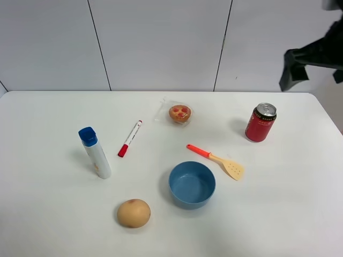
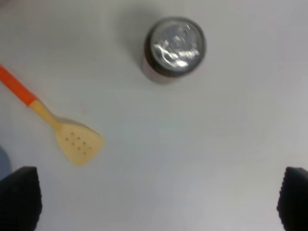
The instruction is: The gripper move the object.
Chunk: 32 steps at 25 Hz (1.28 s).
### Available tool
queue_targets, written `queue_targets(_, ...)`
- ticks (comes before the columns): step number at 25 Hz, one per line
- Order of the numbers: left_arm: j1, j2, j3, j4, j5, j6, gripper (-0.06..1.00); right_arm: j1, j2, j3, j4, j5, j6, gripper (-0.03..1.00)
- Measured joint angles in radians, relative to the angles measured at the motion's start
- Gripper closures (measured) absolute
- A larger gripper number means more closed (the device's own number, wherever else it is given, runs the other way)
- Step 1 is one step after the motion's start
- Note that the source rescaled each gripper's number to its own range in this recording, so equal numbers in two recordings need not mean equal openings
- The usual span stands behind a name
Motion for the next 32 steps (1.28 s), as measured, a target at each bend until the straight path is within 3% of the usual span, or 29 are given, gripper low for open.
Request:
queue_targets(6, 0.000, 0.000, 0.000, 0.000, 0.000, 0.000, -0.06, -0.202, -0.216, 0.141, -0.018, 0.004, 0.001, -0.03)
queue_targets(10, 0.000, 0.000, 0.000, 0.000, 0.000, 0.000, -0.06, -0.268, -0.365, 0.229, -0.027, 0.007, 0.001, -0.03)
queue_targets(22, 0.000, 0.000, 0.000, 0.000, 0.000, 0.000, -0.06, -0.286, -0.788, 0.520, 0.009, 0.003, 0.002, -0.03)
queue_targets(32, 0.000, 0.000, 0.000, 0.000, 0.000, 0.000, -0.06, -0.286, -1.128, 0.761, 0.060, -0.140, 0.002, -0.03)
